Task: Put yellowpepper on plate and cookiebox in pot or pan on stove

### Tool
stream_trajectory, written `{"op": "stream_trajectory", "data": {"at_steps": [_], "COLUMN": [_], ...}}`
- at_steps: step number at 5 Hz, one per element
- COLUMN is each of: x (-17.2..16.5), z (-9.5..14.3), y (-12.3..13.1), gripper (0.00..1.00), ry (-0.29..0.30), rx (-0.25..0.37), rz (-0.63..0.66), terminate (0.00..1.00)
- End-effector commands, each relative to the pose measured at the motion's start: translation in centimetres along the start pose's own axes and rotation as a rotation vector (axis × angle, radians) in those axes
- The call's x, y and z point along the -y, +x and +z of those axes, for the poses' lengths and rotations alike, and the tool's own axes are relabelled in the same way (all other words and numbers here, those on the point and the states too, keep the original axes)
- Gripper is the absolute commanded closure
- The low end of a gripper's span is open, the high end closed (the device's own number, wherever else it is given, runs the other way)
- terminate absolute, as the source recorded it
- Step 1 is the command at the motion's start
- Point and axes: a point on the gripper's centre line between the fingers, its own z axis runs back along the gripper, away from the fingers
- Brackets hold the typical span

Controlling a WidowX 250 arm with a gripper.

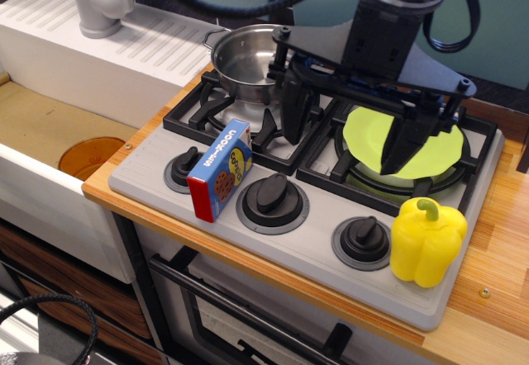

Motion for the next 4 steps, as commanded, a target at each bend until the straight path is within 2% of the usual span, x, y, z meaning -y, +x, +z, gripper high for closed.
{"op": "stream_trajectory", "data": {"at_steps": [1,3,4], "x": [0.0,3.6,4.4], "z": [0.0,1.4,1.2], "y": [0.0,-1.7,-1.9], "gripper": [0.0,0.0,0.0], "ry": [0.0,0.022,-0.007], "rx": [0.0,-0.015,-0.007], "rz": [0.0,0.082,0.052], "terminate": [0.0,0.0,0.0]}}
